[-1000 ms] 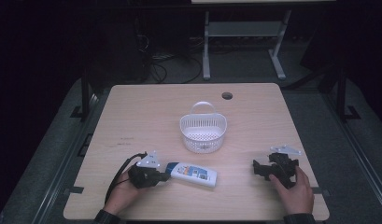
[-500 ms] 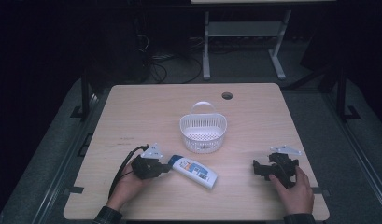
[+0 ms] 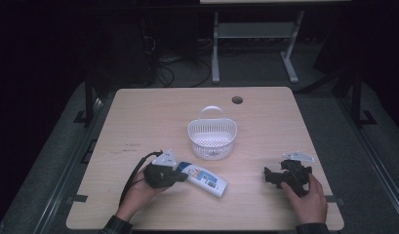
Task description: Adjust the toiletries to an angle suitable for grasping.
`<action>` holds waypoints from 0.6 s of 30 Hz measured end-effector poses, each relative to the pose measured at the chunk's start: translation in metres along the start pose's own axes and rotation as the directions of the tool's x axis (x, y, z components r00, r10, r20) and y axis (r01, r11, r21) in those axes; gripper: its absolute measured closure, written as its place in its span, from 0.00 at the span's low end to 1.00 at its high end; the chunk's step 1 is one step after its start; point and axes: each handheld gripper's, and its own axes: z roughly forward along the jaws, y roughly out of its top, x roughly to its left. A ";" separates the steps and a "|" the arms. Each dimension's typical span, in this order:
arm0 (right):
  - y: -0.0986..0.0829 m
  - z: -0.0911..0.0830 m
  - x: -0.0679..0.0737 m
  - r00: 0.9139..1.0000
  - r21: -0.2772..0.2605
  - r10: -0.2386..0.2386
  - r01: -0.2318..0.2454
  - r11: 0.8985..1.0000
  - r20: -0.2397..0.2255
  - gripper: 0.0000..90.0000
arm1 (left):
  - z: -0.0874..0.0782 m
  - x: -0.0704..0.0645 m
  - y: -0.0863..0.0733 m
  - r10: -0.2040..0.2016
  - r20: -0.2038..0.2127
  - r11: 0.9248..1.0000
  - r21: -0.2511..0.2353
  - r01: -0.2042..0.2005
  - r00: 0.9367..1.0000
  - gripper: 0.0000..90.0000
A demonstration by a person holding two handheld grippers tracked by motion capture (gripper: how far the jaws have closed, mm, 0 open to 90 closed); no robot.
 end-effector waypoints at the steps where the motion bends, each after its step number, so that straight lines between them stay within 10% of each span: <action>1: 0.000 0.000 0.000 1.000 0.000 0.000 0.000 1.000 0.000 0.00 | 0.002 -0.001 0.003 0.005 0.003 1.000 -0.005 -0.005 1.000 1.00; 18: 0.000 0.000 0.000 1.000 0.000 -0.002 0.002 1.000 -0.001 0.00 | 0.032 -0.017 0.046 0.066 0.052 0.998 -0.020 -0.065 0.996 1.00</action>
